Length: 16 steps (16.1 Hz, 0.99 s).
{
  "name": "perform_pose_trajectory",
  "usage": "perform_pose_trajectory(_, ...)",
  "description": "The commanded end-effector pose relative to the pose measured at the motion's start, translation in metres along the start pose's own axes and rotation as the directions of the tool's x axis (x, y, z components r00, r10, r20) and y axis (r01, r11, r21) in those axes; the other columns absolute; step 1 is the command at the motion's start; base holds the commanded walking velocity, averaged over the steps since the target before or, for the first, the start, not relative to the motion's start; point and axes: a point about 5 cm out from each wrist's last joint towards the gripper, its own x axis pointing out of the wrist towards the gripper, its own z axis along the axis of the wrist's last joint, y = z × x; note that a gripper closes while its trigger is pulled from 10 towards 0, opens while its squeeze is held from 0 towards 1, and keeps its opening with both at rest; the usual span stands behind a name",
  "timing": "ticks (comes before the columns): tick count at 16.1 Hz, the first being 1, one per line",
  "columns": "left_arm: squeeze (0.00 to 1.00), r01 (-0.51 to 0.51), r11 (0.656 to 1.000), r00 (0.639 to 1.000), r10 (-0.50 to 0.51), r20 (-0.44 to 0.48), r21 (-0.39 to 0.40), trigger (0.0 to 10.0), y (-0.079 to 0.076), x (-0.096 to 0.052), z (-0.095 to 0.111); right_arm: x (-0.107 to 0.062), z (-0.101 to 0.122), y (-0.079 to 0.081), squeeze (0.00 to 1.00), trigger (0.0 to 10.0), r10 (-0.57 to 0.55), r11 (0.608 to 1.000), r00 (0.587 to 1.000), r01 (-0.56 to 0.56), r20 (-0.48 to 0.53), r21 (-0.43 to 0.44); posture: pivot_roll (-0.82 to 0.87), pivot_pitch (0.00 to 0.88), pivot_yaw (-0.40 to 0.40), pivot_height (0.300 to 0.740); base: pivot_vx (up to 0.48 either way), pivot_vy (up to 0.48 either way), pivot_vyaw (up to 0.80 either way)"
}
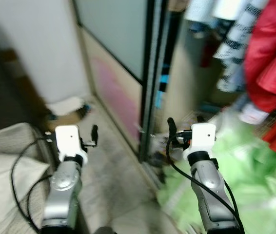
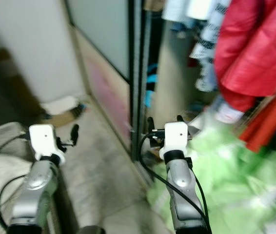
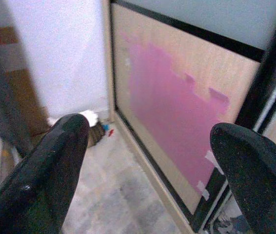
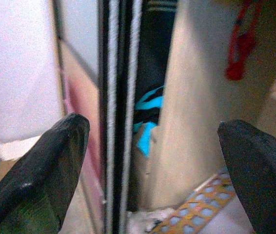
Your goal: Clean up the room
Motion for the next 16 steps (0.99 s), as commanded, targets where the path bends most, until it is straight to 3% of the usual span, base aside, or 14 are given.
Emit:
perform_pose_trajectory(1, 0.00, 0.024, 1.000, 0.999, -0.024, 0.029, 0.004, 10.0, -0.008, 0.006, 0.007, 0.004, 0.001, -0.001, 0.00, 10.0, -0.014, 1.000, 1.000, 0.014, 0.008, 0.006, 0.00, 0.000, -0.010, 0.740, 0.000, 0.000, 0.80)
perform_pose_trajectory(5, 0.00, 0.043, 0.999, 0.997, -0.044, 0.058, 0.017, 10.0, -0.010, 0.007, 0.015, 0.005, 0.005, 0.000, 0.00, 10.0, -0.009, 1.000, 1.000, 0.009, 0.029, 0.003, 0.00, 0.000, -0.006, 0.740, 0.000, 0.000, 0.80)
perform_pose_trajectory(8, 0.00, 0.026, 0.998, 0.998, -0.029, 0.056, 0.051, 10.0, -0.002, -0.001, 0.011, 0.004, 0.002, -0.004, 0.00, 10.0, -0.007, 1.000, 1.000, 0.007, 0.026, -0.008, 0.01, 0.000, -0.014, 0.740, 0.000, 0.000, 0.80)
perform_pose_trajectory(12, 0.00, 0.032, 0.993, 0.996, -0.040, 0.074, 0.110, 10.0, -0.006, -0.002, 0.014, 0.006, 0.001, -0.003, 0.00, 10.0, -0.003, 1.000, 1.000, 0.003, 0.025, -0.008, 0.02, 0.000, -0.018, 0.740, 0.000, 0.000, 0.80)
perform_pose_trajectory(16, 0.00, 0.034, 0.997, 0.998, -0.037, 0.047, 0.069, 10.0, -0.003, 0.000, 0.013, 0.009, 0.003, -0.003, 0.00, 10.0, 0.000, 1.000, 0.999, 0.001, 0.033, -0.009, 0.01, 0.000, -0.008, 0.740, 0.000, 0.000, 0.80)
